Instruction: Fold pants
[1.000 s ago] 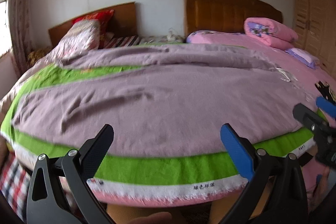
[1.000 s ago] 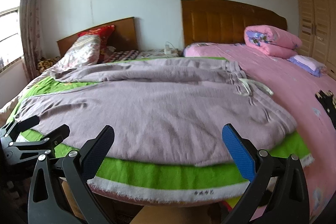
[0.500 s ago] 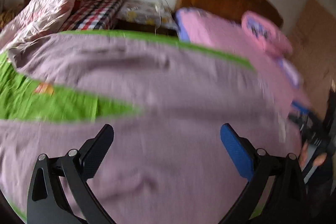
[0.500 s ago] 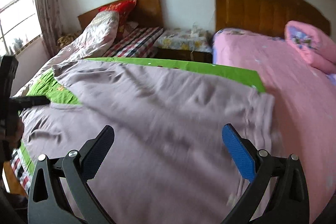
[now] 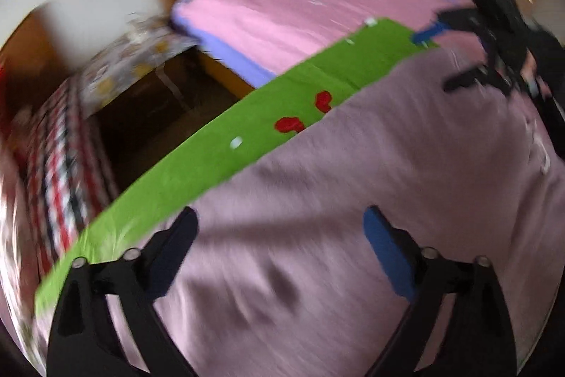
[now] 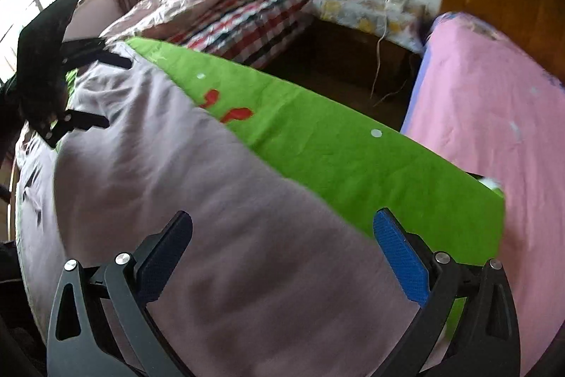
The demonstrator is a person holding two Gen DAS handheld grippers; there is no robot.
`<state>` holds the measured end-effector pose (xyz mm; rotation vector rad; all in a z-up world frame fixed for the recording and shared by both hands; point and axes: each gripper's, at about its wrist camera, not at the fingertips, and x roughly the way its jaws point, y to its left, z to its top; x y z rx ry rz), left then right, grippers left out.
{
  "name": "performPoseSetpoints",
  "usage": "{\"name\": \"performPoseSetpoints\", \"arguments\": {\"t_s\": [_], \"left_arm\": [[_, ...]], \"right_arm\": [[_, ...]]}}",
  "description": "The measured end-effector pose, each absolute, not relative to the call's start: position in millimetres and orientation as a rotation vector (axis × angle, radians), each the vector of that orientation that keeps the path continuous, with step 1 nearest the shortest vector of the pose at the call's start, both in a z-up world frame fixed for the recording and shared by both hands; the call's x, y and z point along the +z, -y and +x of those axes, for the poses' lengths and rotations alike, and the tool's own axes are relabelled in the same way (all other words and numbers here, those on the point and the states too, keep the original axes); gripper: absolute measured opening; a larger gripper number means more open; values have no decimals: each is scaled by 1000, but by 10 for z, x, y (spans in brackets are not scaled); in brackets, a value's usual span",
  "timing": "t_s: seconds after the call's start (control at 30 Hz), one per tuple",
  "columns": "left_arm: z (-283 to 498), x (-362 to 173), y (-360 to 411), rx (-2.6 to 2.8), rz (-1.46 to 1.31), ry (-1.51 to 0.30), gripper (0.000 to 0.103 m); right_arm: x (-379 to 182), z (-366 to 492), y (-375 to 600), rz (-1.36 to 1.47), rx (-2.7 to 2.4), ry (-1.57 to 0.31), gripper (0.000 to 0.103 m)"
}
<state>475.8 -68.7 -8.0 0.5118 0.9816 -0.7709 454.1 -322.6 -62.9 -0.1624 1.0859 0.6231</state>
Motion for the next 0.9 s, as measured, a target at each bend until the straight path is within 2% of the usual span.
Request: {"name": "performPoseSetpoints", "arguments": {"t_s": [0.03, 0.1, 0.23, 0.27, 0.37, 0.4, 0.43, 0.57, 0.67, 0.73, 0.77, 0.8, 0.87, 0.9], "left_arm": [[4873, -133, 731, -809, 531, -992, 85], [4989, -205, 799, -862, 557, -1007, 78], [5127, -376, 919, -984, 593, -1057, 67], [5163, -417, 950, -997, 601, -1064, 66], [5258, -424, 968, -1041, 580, -1076, 65], [5301, -425, 975, -1049, 570, -1086, 65], [5338, -428, 977, -1056, 570, -1095, 65], [5379, -448, 1007, -1073, 617, -1099, 66], [5361, -445, 1000, -1055, 625, -1107, 73], [5342, -422, 937, -1054, 585, -1131, 72], [5309, -405, 894, -1055, 572, -1145, 64], [5273, -385, 851, -1056, 562, -1155, 42], [5166, -331, 745, -1054, 548, -1182, 16], [5048, -256, 672, -1019, 588, -1150, 11]], "right_arm": [[-661, 4548, 3233, -177, 630, -1098, 94], [-769, 4591, 3276, -195, 668, -1141, 79], [-804, 4604, 3319, -188, 716, -1140, 77], [-795, 4589, 3339, -176, 721, -1146, 73], [-741, 4448, 3296, -250, 746, -1122, 48], [-717, 4416, 3257, -269, 746, -1104, 28], [-646, 4340, 3245, -292, 745, -1075, 15], [-325, 3975, 3211, -364, 713, -928, 14], [-118, 3653, 3150, -401, 675, -834, 13], [-38, 3521, 3125, -405, 642, -795, 13], [-10, 3457, 3108, -405, 625, -781, 13], [12, 3428, 3091, -408, 619, -778, 13], [42, 3362, 3035, -430, 584, -767, 13], [67, 3322, 3016, -429, 572, -766, 13]]}}
